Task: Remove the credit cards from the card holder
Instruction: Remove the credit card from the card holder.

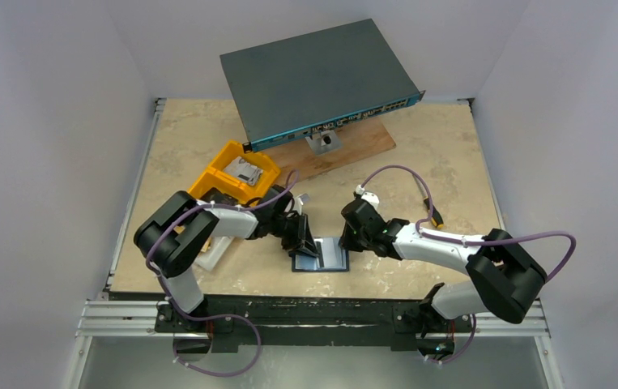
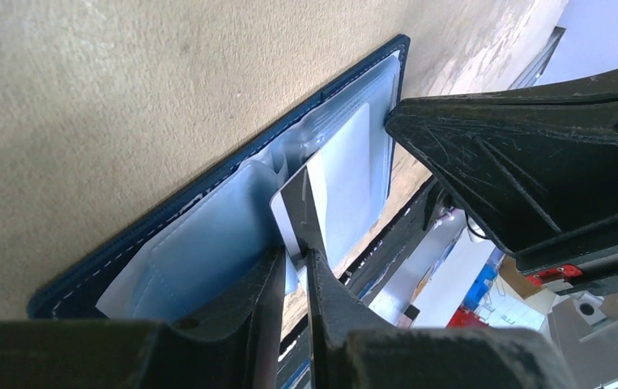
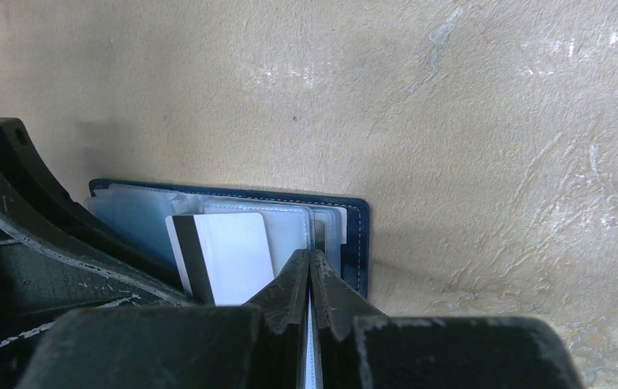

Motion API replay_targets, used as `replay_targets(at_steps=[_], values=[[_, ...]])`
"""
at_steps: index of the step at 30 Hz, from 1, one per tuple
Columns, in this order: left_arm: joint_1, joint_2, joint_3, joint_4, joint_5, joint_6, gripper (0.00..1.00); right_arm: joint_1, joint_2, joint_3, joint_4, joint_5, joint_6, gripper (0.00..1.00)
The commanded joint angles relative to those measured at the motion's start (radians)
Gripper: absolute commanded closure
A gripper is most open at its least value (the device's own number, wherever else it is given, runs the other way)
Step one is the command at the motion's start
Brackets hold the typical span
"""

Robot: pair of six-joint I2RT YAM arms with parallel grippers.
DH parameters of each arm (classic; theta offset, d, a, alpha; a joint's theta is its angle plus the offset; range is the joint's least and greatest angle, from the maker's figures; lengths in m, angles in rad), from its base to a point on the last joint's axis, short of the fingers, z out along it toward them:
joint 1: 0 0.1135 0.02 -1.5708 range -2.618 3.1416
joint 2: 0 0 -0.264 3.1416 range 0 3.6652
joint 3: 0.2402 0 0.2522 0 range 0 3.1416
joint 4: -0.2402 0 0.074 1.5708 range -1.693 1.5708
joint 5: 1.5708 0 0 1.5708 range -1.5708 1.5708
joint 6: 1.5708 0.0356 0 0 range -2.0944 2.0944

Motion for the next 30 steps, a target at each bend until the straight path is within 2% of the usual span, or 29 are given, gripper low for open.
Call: replay_targets(at_steps=[1,10,12,15,16,30], values=[[0.006,0.024,-0.008,0.069,0.025,-0.023,0.84,0.000,0.011,-0.020,-0.072,0.032,-0.008,1.00],[0.005,0.043,-0.001,0.116,0.043,-0.058,0.82,0.001,0.020,-0.016,-0.066,0.030,-0.005,1.00],[0.005,0.041,-0.001,0.115,0.042,-0.061,0.86,0.001,0.022,-0.013,-0.065,0.030,-0.006,1.00],[0.005,0.032,0.000,0.101,0.035,-0.061,0.97,0.001,0.020,-0.015,-0.066,0.028,-0.007,1.00],[0.005,0.025,0.000,0.092,0.034,-0.058,1.00,0.001,0.019,-0.016,-0.066,0.027,-0.008,1.00],[0.029,-0.161,-0.050,-0.152,-0.078,0.059,1.00,0.001,0.017,-0.023,-0.062,0.032,-0.016,1.00]])
